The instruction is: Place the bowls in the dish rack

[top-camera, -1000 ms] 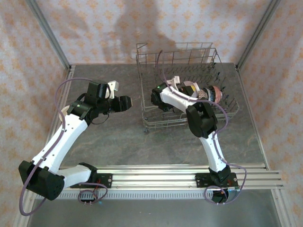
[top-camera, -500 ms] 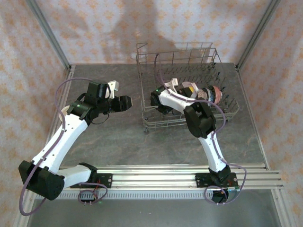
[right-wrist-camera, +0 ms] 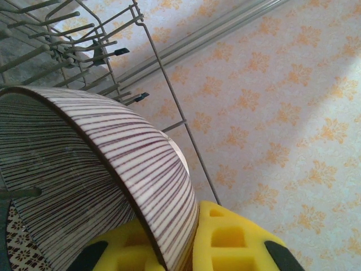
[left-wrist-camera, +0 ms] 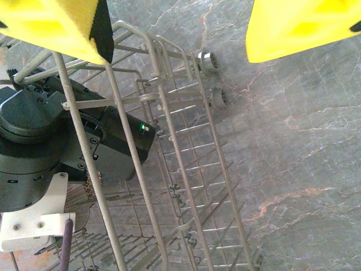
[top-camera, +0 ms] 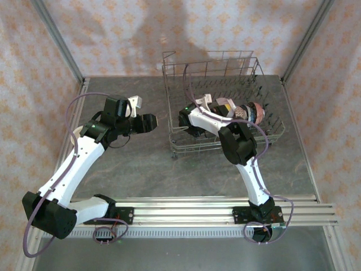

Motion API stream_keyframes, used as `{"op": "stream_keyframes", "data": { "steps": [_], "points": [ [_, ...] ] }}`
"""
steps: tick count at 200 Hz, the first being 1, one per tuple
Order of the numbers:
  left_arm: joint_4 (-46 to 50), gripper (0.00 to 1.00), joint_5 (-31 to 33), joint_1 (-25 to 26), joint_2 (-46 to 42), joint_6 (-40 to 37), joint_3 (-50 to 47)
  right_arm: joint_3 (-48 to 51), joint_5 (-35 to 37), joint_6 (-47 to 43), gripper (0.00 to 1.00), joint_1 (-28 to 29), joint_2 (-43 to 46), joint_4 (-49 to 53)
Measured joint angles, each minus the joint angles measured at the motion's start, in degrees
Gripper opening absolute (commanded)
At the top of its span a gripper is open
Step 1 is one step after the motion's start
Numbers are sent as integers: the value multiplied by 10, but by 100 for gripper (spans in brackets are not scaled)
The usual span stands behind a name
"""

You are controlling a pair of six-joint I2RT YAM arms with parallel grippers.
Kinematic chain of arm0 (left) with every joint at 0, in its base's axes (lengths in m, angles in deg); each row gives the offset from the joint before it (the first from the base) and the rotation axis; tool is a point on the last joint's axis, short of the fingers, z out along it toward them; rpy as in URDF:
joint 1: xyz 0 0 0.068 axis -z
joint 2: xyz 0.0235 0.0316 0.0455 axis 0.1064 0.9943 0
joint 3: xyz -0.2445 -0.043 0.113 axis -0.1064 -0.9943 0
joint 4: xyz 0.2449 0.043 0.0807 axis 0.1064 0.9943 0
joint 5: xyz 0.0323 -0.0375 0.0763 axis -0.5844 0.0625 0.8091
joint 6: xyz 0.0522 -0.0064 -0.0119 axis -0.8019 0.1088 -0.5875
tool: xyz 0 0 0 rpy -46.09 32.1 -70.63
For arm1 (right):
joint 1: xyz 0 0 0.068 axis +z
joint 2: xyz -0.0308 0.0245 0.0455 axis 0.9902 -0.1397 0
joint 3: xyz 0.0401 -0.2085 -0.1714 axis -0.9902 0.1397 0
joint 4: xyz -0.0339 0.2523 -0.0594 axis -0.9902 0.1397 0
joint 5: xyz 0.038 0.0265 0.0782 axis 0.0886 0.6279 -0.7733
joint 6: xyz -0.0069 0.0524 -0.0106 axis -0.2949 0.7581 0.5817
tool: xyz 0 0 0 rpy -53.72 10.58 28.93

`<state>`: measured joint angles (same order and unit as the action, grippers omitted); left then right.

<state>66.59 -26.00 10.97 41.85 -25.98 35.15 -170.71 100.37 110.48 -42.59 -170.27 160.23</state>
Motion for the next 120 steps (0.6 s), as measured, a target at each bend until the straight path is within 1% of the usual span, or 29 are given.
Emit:
{"op": "stream_keyframes", "data": {
  "steps": [48,120],
  "points": [
    [-2,65,-4,0,0,0,0,-21,-23,-2,0,5,0,0],
    [-2,65,-4,0,0,0,0,-22,-24,-2,0,12,1,0]
  ]
}}
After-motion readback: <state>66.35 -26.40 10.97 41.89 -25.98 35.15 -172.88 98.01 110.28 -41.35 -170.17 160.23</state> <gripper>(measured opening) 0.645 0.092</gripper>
